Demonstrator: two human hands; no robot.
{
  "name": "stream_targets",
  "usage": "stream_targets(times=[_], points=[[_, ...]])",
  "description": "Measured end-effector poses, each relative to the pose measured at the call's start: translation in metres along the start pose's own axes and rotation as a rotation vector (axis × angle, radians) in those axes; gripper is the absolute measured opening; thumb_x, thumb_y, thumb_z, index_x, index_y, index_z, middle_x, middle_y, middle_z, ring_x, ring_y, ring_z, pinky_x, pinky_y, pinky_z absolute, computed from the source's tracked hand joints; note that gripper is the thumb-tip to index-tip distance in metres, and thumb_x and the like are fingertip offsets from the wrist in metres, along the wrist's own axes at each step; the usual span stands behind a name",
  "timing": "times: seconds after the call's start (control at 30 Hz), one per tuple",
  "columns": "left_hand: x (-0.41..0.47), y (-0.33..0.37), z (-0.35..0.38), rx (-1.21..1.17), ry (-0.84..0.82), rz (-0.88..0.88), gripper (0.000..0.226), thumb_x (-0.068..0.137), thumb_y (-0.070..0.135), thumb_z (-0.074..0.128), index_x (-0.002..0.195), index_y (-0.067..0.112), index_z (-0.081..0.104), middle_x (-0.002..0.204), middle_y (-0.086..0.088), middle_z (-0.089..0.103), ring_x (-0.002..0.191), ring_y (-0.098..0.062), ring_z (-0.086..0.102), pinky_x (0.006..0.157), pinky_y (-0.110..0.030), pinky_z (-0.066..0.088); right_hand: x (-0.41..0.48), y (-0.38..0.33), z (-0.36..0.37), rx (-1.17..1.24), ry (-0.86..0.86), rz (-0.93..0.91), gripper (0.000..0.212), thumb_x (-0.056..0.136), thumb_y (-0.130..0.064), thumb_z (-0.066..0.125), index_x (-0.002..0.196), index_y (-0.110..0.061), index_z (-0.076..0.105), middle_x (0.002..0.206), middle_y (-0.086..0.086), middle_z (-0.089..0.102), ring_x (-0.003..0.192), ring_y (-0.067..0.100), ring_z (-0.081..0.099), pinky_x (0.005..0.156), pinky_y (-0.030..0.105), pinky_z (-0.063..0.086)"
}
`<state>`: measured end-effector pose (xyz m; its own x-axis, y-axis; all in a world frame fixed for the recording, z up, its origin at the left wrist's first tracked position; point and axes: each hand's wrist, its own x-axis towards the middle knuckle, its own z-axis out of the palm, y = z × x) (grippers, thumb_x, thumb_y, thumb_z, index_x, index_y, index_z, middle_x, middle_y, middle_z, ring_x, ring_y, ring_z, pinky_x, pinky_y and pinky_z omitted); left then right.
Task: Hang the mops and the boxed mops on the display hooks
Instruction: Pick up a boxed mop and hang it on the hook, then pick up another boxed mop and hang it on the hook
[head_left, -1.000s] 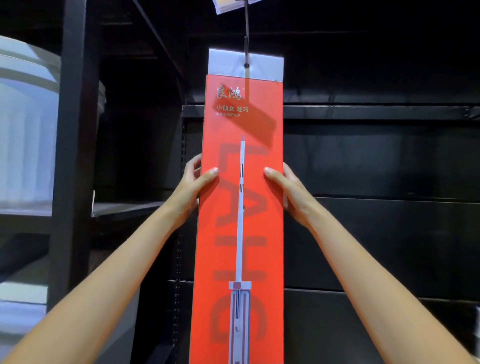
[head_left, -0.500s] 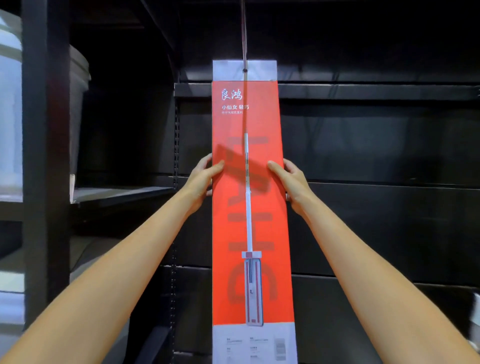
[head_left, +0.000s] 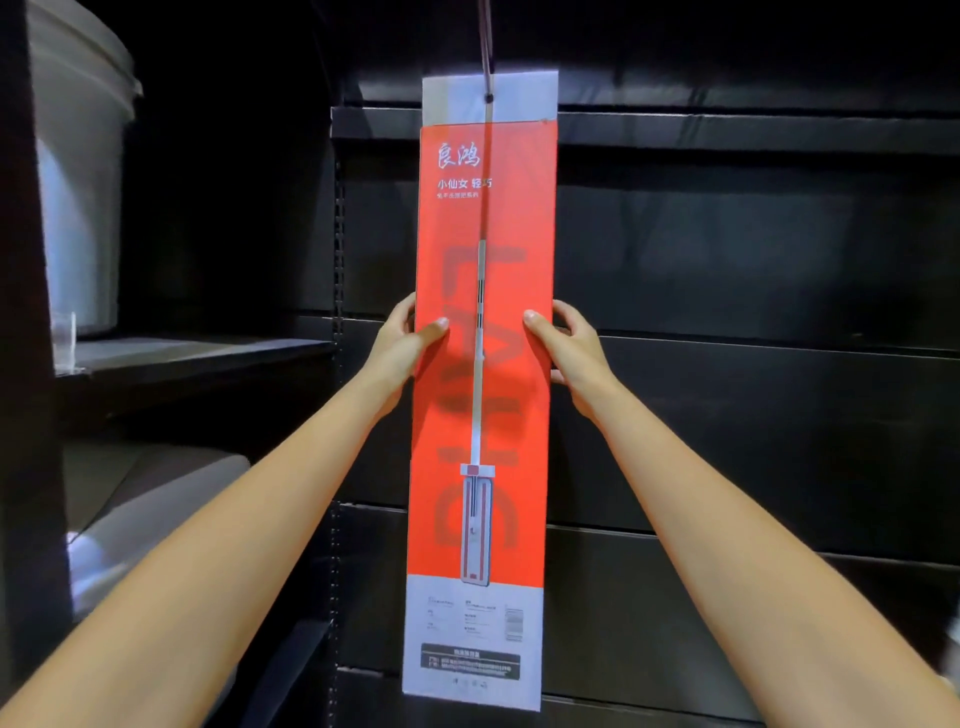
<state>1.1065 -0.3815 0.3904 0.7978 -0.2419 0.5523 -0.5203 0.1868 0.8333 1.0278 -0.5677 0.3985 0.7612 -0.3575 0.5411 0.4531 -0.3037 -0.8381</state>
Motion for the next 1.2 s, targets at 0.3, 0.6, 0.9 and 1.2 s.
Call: stream_targets(times=[0.3, 0.6, 0.9, 1.2], points=[[-0.068, -0.037, -0.001, 0.397, 0.089, -0.148, 0.074, 0.09, 0.032, 0.064, 0.15, 0.012, 0.025, 0.151, -0.008, 0.037, 0.135, -0.023, 0.042, 0.11, -0.037, 0.037, -0.05, 0.053, 0.012, -0.162, 0.001, 0.035, 0.046, 0.09, -0.035, 0.063, 0.13, -0.017, 0.051, 0.121, 0.0, 0.06, 0.105, 0.014, 0.059, 0.087, 0.031, 0.05], [-0.21, -0.076, -0.019, 1.163, -0.122, -0.156, 0.072, 0.087, 0.048, 0.06, 0.144, 0.012, 0.034, 0.147, -0.01, 0.041, 0.13, -0.03, 0.045, 0.101, -0.046, 0.041, -0.179, 0.106, 0.022, -0.846, -0.145, 0.172, 0.059, 0.086, -0.053, 0.058, 0.13, -0.015, 0.047, 0.123, 0.005, 0.055, 0.11, 0.027, 0.058, 0.079, 0.036, 0.045], [-0.406, -0.076, -0.09, 1.393, -0.406, -0.212, 0.063, 0.09, 0.048, 0.054, 0.142, 0.015, 0.039, 0.138, -0.008, 0.05, 0.125, -0.03, 0.049, 0.098, -0.045, 0.042, -0.37, 0.112, 0.067, -1.191, -0.56, 0.031, 0.06, 0.09, -0.053, 0.05, 0.138, -0.017, 0.045, 0.133, 0.01, 0.054, 0.123, 0.032, 0.048, 0.093, 0.042, 0.044], [-0.611, -0.046, -0.237, 1.535, -0.462, -0.549, 0.059, 0.091, 0.049, 0.05, 0.137, 0.014, 0.04, 0.136, -0.01, 0.046, 0.125, -0.031, 0.045, 0.099, -0.045, 0.039, -0.542, 0.073, 0.184, -1.217, -0.945, -0.218, 0.054, 0.091, -0.051, 0.049, 0.13, -0.014, 0.05, 0.122, 0.012, 0.059, 0.115, 0.034, 0.052, 0.087, 0.042, 0.044]])
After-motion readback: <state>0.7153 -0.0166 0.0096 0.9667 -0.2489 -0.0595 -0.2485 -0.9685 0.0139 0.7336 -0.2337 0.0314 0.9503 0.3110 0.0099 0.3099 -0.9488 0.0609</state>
